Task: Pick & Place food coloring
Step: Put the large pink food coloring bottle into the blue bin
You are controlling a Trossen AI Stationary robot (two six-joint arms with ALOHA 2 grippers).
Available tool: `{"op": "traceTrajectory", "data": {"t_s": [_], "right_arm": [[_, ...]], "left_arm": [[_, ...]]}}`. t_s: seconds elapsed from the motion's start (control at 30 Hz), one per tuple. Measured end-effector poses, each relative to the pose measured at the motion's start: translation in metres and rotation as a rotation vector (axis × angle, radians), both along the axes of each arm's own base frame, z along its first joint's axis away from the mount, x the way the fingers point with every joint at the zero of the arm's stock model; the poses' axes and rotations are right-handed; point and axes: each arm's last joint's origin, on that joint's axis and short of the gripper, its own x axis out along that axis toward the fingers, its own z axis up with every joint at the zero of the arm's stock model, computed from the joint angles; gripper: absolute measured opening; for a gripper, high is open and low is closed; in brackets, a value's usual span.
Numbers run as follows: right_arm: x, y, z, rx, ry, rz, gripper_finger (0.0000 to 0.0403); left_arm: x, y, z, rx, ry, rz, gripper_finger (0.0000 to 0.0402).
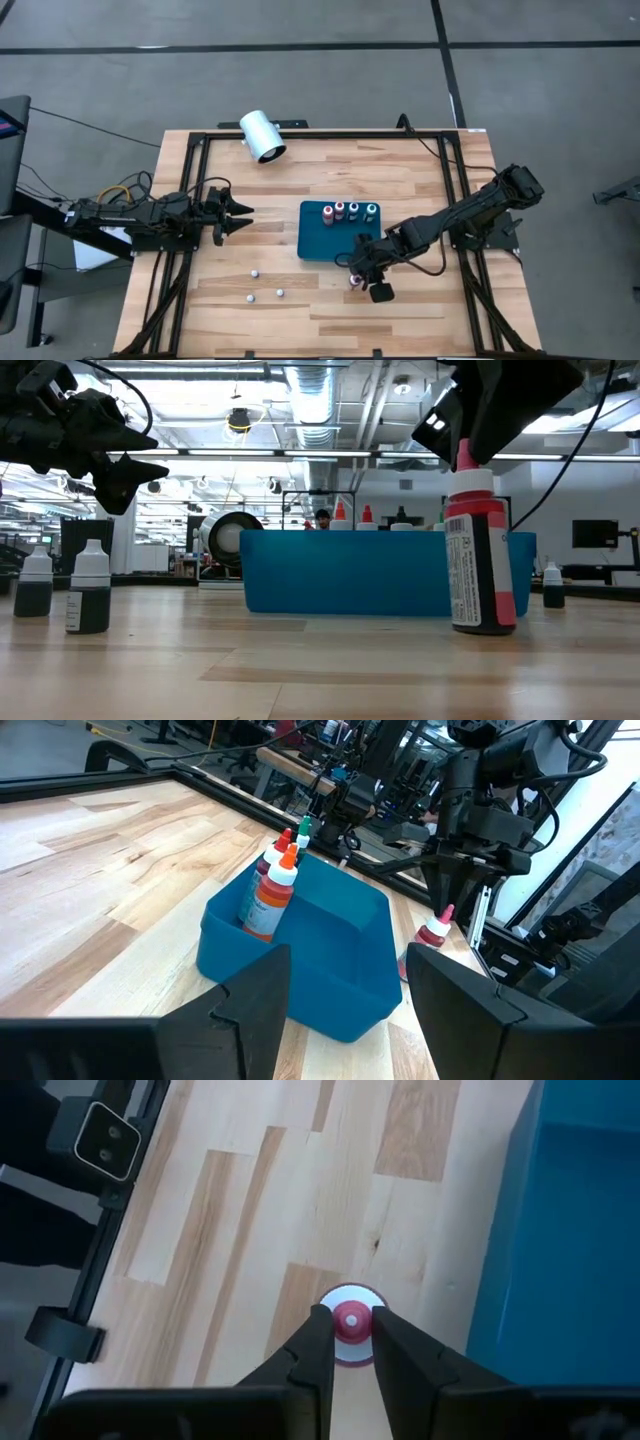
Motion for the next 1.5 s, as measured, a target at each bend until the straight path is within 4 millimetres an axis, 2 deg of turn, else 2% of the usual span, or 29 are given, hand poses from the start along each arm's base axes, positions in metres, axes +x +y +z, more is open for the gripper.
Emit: {"op": "traceTrajectory", "data": {"t_s": [0.67,0.93,1.2,1.5], "right_arm": [[0.0015,0.0008,0.0011,0.008,-0.02,0.002,0.0058],[0.0018,0.0009,0.0015,0.009,-0.024,0.002,0.0027],[0.0023,0.0011,0.0019,0.011,-0.031,0.003,0.0038],[0.0025,0.0012,0.0021,0.012,-0.034,0.003,0.002]], "left_arm": [[0.0,0.0,0.0001,0.0,-0.001,0.0,0.0193],[0.0,0.0,0.0001,0.0,-0.001,0.001,0.0193],[0.0,0.0,0.0001,0.0,-0.001,0.001,0.0193],[0.0,0.0,0.0001,0.0,-0.001,0.001,0.0193]]}}
